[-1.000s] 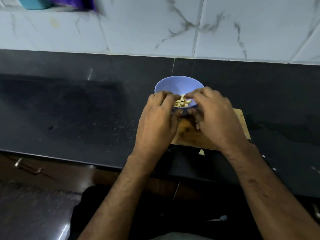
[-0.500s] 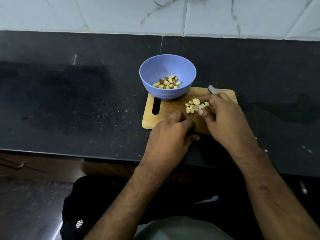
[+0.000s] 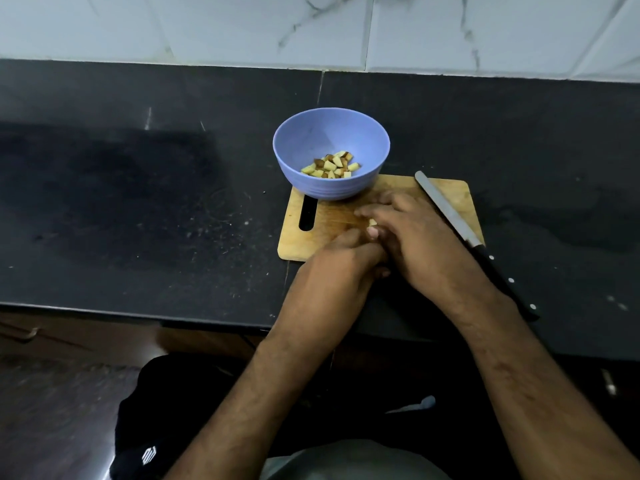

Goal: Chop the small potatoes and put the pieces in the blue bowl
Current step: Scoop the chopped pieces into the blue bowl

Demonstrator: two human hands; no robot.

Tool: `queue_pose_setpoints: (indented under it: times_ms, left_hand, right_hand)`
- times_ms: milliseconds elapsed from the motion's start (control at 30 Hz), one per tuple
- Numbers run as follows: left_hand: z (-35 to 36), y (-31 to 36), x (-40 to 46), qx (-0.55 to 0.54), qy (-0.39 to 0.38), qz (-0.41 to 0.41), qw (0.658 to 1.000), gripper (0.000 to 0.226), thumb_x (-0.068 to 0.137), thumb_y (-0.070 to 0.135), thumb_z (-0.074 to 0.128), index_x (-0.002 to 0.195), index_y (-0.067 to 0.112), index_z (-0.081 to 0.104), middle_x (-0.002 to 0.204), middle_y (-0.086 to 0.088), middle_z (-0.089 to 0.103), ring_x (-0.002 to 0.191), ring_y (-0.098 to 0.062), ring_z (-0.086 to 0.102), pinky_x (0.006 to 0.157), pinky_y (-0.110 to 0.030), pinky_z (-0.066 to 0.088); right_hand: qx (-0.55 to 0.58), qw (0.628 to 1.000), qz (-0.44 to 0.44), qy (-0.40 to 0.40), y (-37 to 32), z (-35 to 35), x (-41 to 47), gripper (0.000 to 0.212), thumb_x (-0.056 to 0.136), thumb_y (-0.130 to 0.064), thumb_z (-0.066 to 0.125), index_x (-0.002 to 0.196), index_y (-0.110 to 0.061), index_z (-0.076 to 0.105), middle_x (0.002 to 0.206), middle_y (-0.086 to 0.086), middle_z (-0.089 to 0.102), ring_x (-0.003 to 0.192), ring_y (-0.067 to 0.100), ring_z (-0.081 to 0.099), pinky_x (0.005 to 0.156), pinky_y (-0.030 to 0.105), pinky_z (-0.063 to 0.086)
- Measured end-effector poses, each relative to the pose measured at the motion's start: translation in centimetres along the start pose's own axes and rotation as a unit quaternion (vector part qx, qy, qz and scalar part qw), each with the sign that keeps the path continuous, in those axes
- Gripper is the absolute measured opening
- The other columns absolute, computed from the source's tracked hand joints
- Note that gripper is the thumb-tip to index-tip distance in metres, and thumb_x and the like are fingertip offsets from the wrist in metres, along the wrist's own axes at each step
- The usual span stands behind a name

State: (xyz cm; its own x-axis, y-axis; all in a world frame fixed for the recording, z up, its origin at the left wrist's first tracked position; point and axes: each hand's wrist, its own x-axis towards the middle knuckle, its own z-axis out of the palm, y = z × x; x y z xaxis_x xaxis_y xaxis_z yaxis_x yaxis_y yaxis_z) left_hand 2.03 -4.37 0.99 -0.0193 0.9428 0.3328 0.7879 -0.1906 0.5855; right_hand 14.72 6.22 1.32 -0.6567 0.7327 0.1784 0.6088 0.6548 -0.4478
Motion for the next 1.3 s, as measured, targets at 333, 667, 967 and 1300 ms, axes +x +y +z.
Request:
queue_pose_setpoints:
  times_ms: [333, 667, 967, 1300]
  left_hand:
    - [0.4, -1.1, 1.5, -0.3, 0.123, -0.211, 0.922, 0.009, 0.09, 0.01, 0.069, 0.097, 0.015, 0.072, 0.091, 0.001, 0.076, 0.087, -0.018, 0.073, 0.085, -0.047, 0.059]
    - [0.4, -0.9, 2.3, -0.298, 0.125, -0.249, 0.913, 0.021, 0.09, 0.011, 0.068, 0.105, 0.024, 0.074, 0.1, 0.01, 0.075, 0.093, -0.013, 0.072, 0.087, -0.041, 0.059]
    - [0.6, 0.3, 4.3, -0.056, 0.08, -0.14, 0.985, 0.022, 0.091, 0.012, 0.066, 0.111, 0.015, 0.075, 0.112, 0.003, 0.066, 0.106, -0.007, 0.058, 0.091, -0.014, 0.042]
    - [1.4, 1.5, 5.9, 0.139, -0.073, -0.04, 0.987, 0.05, 0.097, 0.004, 0.049, 0.146, 0.015, 0.046, 0.151, -0.005, 0.044, 0.134, -0.024, 0.037, 0.108, -0.03, 0.033]
  right_hand:
    - [-0.065, 0.997, 0.01, 0.04, -0.5, -1.1, 0.4, 0.022, 0.092, -0.01, 0.058, 0.102, -0.027, 0.067, 0.104, -0.007, 0.06, 0.096, 0.016, 0.055, 0.078, 0.037, 0.051]
    - [0.095, 0.977, 0.111, 0.153, 0.1, -3.1, 0.0, 0.016, 0.09, -0.01, 0.068, 0.099, -0.023, 0.074, 0.097, -0.011, 0.064, 0.079, -0.018, 0.055, 0.067, -0.007, 0.033]
    - [0.019, 0.994, 0.087, 0.067, 0.3, -2.5, -1.6, 0.025, 0.095, -0.014, 0.059, 0.116, -0.024, 0.069, 0.12, -0.009, 0.06, 0.1, -0.004, 0.052, 0.074, -0.002, 0.033]
    - [-0.103, 0.994, 0.035, -0.025, 0.0, -1.5, -3.0, 0.051, 0.092, -0.002, 0.055, 0.141, -0.016, 0.052, 0.151, 0.002, 0.04, 0.136, 0.019, 0.043, 0.111, 0.029, 0.039]
